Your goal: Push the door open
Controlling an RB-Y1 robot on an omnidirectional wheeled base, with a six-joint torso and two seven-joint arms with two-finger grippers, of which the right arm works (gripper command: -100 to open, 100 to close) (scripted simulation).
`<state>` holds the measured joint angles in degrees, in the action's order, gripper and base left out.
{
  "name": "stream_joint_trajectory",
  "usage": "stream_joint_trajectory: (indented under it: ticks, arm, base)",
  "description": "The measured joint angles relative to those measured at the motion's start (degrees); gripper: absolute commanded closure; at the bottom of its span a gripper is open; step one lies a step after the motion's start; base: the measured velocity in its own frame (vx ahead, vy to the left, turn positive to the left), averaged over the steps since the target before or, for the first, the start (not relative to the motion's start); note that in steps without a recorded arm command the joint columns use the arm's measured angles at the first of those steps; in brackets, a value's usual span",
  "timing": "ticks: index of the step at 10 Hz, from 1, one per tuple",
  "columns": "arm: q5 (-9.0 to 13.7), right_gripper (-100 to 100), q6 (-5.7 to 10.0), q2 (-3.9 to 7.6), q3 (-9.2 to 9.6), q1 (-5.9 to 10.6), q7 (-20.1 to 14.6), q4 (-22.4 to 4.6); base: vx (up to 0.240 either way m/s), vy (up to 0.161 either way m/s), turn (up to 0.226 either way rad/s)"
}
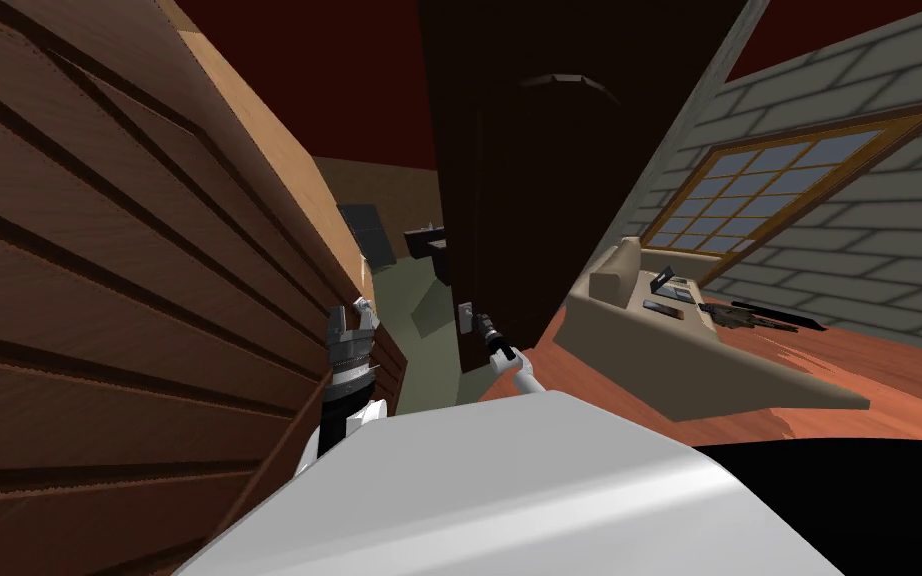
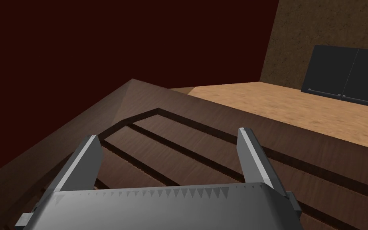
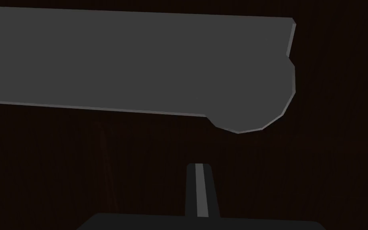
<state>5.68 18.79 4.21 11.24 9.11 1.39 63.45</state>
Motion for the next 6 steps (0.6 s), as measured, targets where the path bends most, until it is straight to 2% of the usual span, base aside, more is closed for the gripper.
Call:
stream_joint_trajectory:
  ticks: [5,6]
  arm:
    - [0.1,-100,-0.92,-0.46,0.86,-0.68,-0.3,1.5]
    - [0.1,-100,-1.04,-0.88,1.05,-0.77,-0.3,1.7]
  base:
    - [-0.233,0.008,-0.022]
    - [-0.103,0.009,-0.005]
